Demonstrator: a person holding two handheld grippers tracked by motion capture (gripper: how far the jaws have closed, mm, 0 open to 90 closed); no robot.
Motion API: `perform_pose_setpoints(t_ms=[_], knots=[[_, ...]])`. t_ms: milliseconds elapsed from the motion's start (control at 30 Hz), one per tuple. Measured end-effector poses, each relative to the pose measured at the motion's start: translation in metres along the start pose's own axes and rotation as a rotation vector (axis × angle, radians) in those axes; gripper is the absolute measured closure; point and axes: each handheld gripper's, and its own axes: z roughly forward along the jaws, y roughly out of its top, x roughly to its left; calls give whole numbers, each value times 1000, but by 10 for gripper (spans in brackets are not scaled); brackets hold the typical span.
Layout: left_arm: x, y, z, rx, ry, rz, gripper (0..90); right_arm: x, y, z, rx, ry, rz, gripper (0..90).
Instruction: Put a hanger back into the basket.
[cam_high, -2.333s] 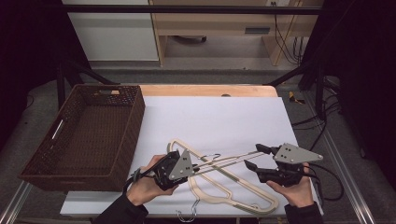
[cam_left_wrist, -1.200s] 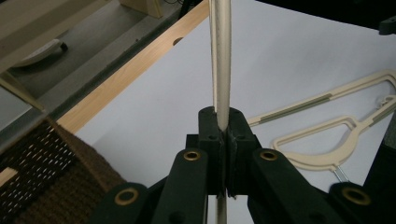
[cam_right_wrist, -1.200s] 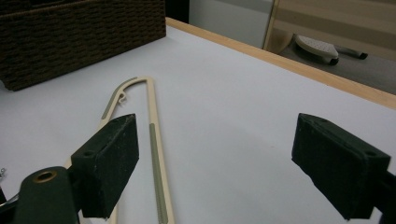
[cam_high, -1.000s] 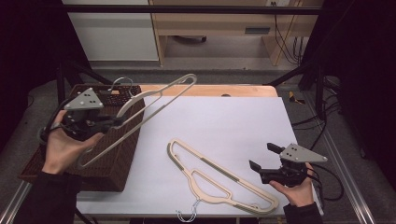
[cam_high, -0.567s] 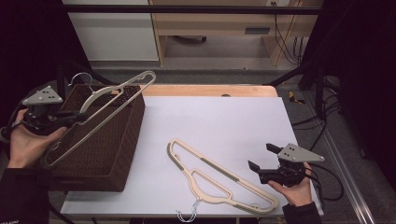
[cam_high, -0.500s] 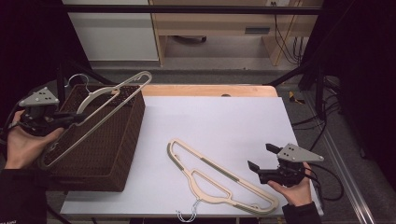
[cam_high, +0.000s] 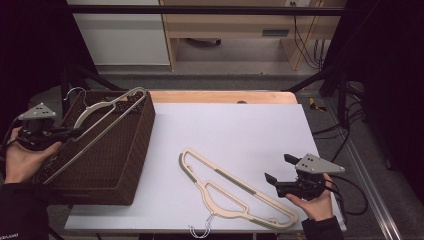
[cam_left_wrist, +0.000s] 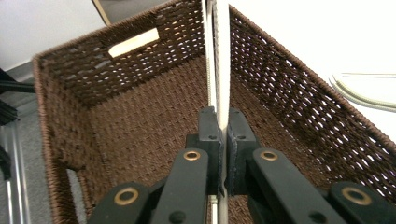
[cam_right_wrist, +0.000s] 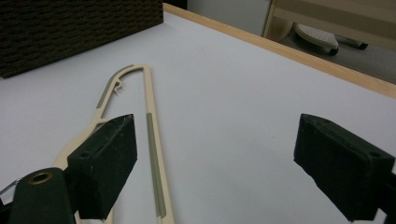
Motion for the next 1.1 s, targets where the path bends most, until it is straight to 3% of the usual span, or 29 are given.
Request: perform_pose_setpoints(t_ms=[133, 167, 233, 400, 467, 533, 600, 667, 800, 833, 900, 933, 1000, 1033, 1100], knots=[[4, -6, 3, -10, -10, -40, 869, 0, 0, 0, 2, 2, 0, 132], [8, -14, 6, -18, -23, -66, 869, 0, 0, 1, 4, 2, 1, 132], [8, -18, 9, -8, -22, -75, 870, 1, 0, 1, 7, 4, 2, 132], [9, -30, 32, 45, -27, -88, 869, 1, -1, 3, 15, 5, -1, 131], [8, -36, 49, 106, -19, -85, 869, 2, -1, 4, 20, 7, -6, 131], [8, -39, 54, 120, -17, -92, 868, 2, -1, 4, 21, 7, -7, 131], [14, -49, 58, 123, 1, -130, 865, 2, -1, 4, 17, 8, -7, 131], [16, -55, 59, 144, 35, -142, 856, 2, -1, 4, 18, 8, -7, 131], [19, -59, 60, 156, 62, -186, 815, 3, -1, 6, 26, 10, -9, 131], [21, -61, 60, 164, 82, -220, 789, 3, -1, 6, 27, 10, -10, 131], [23, -62, 58, 175, 82, -219, 770, 3, -2, 7, 29, 11, -10, 131], [26, -64, 56, 178, 94, -246, 746, 3, -2, 7, 31, 12, -13, 131], [26, -64, 53, 158, 111, -250, 722, 3, -2, 7, 32, 14, -14, 130], [25, -63, 52, 159, 113, -232, 714, 3, -2, 7, 33, 13, -14, 131], [23, -61, 49, 153, 152, -226, 661, 3, -2, 7, 31, 13, -13, 131]])
